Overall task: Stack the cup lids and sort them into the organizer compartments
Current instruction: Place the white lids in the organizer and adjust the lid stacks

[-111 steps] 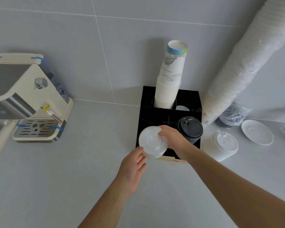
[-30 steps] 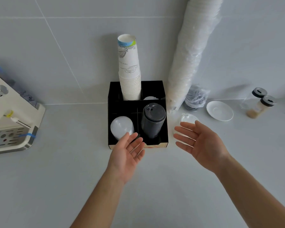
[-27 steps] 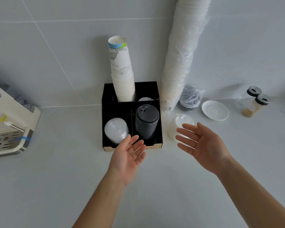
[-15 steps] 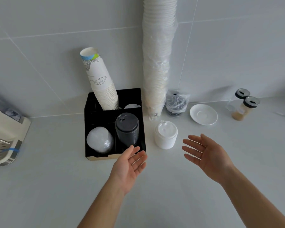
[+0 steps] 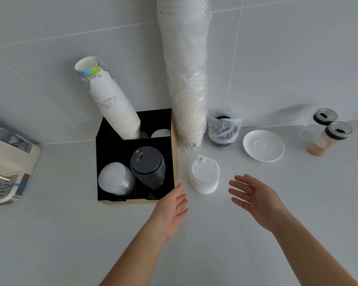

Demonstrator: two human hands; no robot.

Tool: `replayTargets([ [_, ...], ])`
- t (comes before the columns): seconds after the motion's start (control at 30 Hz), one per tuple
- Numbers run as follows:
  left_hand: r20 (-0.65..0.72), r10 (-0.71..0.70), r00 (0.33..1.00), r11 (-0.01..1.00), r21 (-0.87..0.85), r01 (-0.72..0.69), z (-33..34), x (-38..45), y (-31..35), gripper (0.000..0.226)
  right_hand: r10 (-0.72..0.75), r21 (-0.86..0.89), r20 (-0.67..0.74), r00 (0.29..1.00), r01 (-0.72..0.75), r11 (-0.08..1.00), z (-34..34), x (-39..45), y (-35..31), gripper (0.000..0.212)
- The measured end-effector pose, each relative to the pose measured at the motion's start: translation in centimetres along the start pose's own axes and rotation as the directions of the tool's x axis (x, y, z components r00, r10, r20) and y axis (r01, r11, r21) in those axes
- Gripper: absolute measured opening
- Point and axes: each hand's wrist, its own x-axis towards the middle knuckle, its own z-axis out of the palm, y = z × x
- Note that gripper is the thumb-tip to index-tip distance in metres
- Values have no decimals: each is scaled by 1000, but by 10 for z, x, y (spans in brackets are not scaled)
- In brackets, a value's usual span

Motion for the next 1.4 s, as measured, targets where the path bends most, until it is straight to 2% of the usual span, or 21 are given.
replayTargets([
  [0.1, -11, -7, 1000, 999, 38, 8, 12, 13, 2, 67, 8, -45, 3, 1000, -8, 999, 6, 20, 0, 25],
  [0.23, -28, 24, 999, 992, 127, -20, 29, 34, 0, 67, -11, -148, 28, 1000, 15, 989, 20, 45, -2, 25],
  [0.4, -64, 45, 997, 987, 159, -34, 38, 54, 0, 85, 6, -291, 102, 995, 24, 956, 30, 67, -1, 53],
  [0.47, -78, 48, 996, 975, 218, -30, 37, 58, 0, 91, 29, -309, 114, 993, 8, 951, 29, 73, -2, 57],
  [0.5, -87, 52, 995, 964, 264, -27, 35, 60, 1, 87, 31, -319, 117, 993, 8, 948, 28, 76, -3, 58],
  [0.6, -46, 34, 998, 948, 319, -17, 33, 64, 8, 30, 24, -350, 117, 993, 19, 937, 24, 84, -6, 61],
  [0.63, -37, 23, 999, 950, 311, -10, 32, 66, 9, 18, 21, -357, 115, 993, 21, 934, 24, 85, -6, 61],
  [0.7, -21, -9, 1000, 958, 285, 14, 32, 69, 10, 9, 26, -371, 108, 994, 16, 928, 25, 86, -6, 59],
  [0.8, 21, -51, 998, 980, 195, 46, 32, 71, 6, 17, 88, -386, 132, 987, -31, 922, 26, 84, -3, 56],
  [0.97, 36, -53, 998, 992, 117, 48, 28, 68, 2, 28, 169, -359, 230, 958, -78, 930, 26, 78, -9, 35],
  [1.17, 36, 10, 999, 997, 77, -13, 31, 50, 1, 43, 210, -354, 272, 939, -106, 929, 14, 55, -2, 45],
  [1.3, 69, 90, 994, 991, 92, -96, 34, 36, 3, 46, 160, -258, 295, 942, -82, 963, 10, 37, 0, 53],
  [1.4, 99, 149, 984, 986, 65, -156, 34, 21, 5, 50, 84, -241, 341, 936, 0, 970, 14, 19, -5, 57],
])
